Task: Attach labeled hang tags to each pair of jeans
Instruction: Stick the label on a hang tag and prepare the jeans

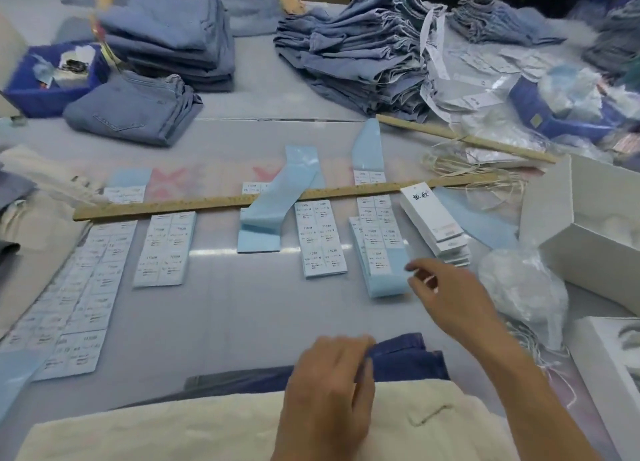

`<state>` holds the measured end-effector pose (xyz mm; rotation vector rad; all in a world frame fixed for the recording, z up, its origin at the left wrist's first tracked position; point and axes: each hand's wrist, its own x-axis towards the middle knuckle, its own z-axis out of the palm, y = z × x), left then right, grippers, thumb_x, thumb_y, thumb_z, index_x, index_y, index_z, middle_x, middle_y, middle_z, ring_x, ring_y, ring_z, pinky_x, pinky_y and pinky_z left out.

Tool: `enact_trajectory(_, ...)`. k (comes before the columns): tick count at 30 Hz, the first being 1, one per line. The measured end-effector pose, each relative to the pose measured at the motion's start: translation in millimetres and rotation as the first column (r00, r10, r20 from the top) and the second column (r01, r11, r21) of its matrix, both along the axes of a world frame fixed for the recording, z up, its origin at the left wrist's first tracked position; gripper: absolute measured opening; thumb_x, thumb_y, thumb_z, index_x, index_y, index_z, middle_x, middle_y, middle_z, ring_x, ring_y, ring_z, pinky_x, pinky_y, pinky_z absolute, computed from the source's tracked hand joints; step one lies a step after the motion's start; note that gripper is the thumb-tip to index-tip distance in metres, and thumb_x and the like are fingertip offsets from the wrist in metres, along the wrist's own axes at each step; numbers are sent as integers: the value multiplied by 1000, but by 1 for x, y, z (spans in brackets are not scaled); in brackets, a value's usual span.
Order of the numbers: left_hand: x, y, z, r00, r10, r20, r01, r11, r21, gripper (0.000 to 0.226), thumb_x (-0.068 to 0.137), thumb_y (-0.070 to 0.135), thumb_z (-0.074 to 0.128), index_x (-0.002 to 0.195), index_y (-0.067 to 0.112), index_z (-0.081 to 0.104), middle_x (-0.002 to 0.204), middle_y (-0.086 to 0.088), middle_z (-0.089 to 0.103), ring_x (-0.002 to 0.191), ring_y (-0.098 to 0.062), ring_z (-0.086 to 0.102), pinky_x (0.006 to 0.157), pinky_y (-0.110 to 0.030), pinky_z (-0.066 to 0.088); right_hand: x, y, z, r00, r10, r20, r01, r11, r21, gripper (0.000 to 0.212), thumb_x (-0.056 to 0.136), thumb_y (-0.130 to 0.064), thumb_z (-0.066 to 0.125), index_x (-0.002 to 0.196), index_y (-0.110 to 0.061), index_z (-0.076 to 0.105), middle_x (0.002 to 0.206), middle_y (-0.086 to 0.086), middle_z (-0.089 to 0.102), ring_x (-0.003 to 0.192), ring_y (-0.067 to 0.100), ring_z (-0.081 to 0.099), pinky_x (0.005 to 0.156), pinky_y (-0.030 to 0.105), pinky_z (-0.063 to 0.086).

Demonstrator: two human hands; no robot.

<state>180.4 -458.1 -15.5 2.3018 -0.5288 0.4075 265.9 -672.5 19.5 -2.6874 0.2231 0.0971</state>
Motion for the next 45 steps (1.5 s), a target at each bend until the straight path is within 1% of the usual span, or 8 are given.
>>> enact_trajectory(5, 127, -54, -32, 956, -21, -291, 31, 999, 28, 34, 100, 14, 61, 133, 15, 63, 133, -3, 64, 121, -24, 58, 103, -38, 46, 39, -4, -65, 981, 143, 131, -148, 989, 30, 27, 95, -10, 67, 121, -15, 71, 125, -1, 67, 115, 16, 60, 103, 22, 42)
enact_trajectory(9, 163, -69, -81, 967, -89, -240, 145, 964, 223, 42, 100, 26, 60, 141, 13, 56, 149, -5, 52, 138, -26, 47, 112, -41, 38, 35, -14, -104, 926, 285, 247, -277, 958, -67, 26, 84, -2, 78, 109, -9, 76, 114, 2, 71, 106, 23, 65, 95, 29, 49)
enact_trajectory(14, 152, -67, -108, 986, -109, -122, 146, 924, 355, 52, 74, 36, 86, 122, 20, 72, 130, 1, 69, 120, -17, 65, 99, -40, 55, 31, -25, -130, 924, 121, 364, -127, 992, -6, 34, 82, 0, 78, 115, -10, 74, 122, 3, 67, 114, 19, 60, 102, 29, 45)
enact_trajectory(19, 153, -66, -106, 995, -89, -44, 99, 905, 414, 50, 74, 40, 86, 117, 17, 73, 123, 1, 70, 113, -19, 68, 97, -38, 56, 33, -23, -132, 956, -188, 225, 143, 969, 202, 48, 88, -11, 74, 133, -16, 60, 123, 0, 55, 115, 14, 54, 100, 21, 39)
enact_trajectory(22, 156, -66, -104, 992, -99, -77, 121, 916, 383, 58, 71, 41, 89, 118, 13, 72, 123, -2, 70, 115, -22, 67, 97, -39, 55, 39, -28, -121, 942, -329, 67, 273, 867, 417, 50, 88, -16, 75, 131, -33, 56, 110, -9, 59, 93, -2, 60, 83, 23, 53)
enact_trajectory(27, 159, -71, -103, 987, -151, -45, 157, 924, 349, 61, 74, 43, 87, 121, 7, 71, 127, -6, 69, 120, -27, 65, 100, -41, 53, 41, -34, -109, 895, -435, -101, 356, 556, 751, 44, 87, -2, 74, 114, -36, 67, 96, -9, 72, 87, 7, 70, 71, 21, 55)
enact_trajectory(37, 159, -77, -111, 978, -210, -20, 206, 934, 292, 64, 77, 40, 83, 130, 10, 62, 134, -4, 64, 125, -24, 56, 107, -40, 45, 33, -42, -108, 970, -184, -161, 240, 585, 775, 50, 91, 0, 68, 123, -38, 61, 97, -1, 79, 89, 12, 75, 72, 18, 55)
enact_trajectory(45, 157, -79, -109, 971, -225, 79, 195, 939, 284, 53, 73, 33, 88, 115, 7, 70, 120, -6, 71, 111, -26, 66, 95, -38, 53, 41, -43, -105, 952, -171, -254, 306, 574, 760, 17, 99, -6, 59, 103, -17, 71, 86, 0, 79, 80, 6, 73, 66, 12, 50)
